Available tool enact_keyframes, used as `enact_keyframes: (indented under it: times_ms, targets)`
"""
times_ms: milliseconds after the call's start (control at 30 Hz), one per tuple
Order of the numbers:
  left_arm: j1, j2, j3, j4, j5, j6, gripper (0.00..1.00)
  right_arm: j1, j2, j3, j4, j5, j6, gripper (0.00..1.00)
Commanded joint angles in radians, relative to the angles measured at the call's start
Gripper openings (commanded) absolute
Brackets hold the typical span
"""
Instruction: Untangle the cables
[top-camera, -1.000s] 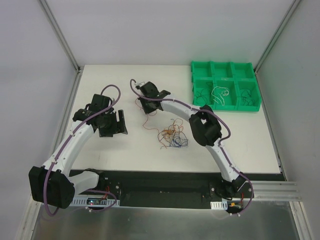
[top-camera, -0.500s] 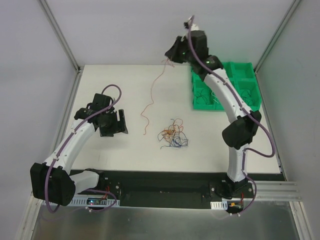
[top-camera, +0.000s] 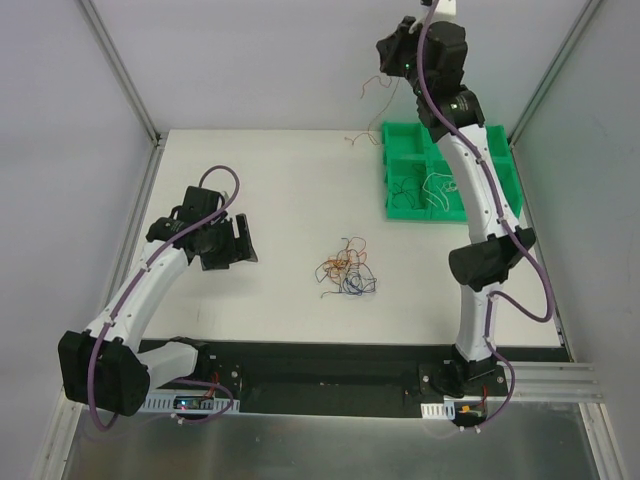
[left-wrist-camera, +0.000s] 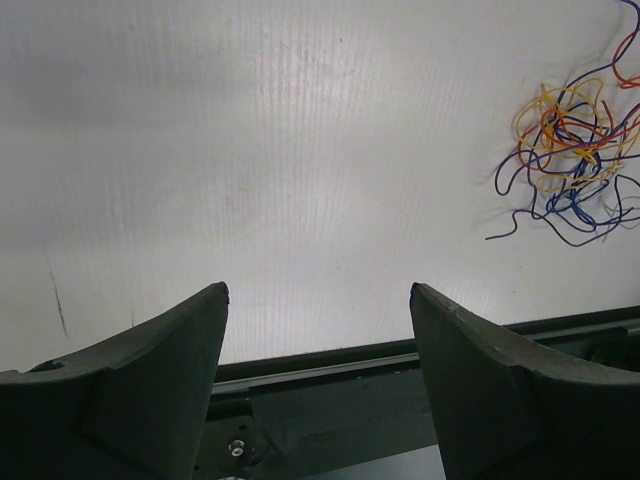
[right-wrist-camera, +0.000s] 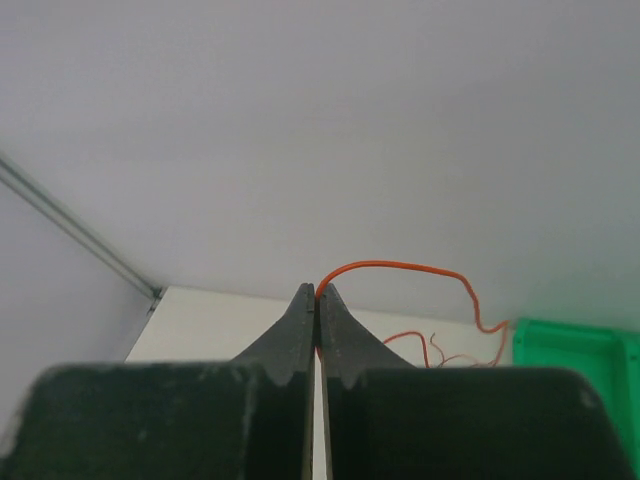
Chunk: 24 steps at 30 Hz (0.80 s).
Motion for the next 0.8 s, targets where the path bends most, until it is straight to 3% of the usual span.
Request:
enact_keyframes:
  times_ms: [0,367,767]
  targets:
    - [0.002,0.009,0.01,0.015,0.022,-0.027,0.72,-0.063,0.018,0.171,0.155,0.084,-0.096,0.0]
    - [0.002,0.059,0.05,0.016,0.027,-0.032,0.72,-0.121,-0.032,0.182,0.335,0.096,-0.114,0.0]
    - [0.002,0.051,0.041,0.038,0.094,-0.024,0.77,-0.157,0.003,0.176,0.345,0.088,-0.116,0.0]
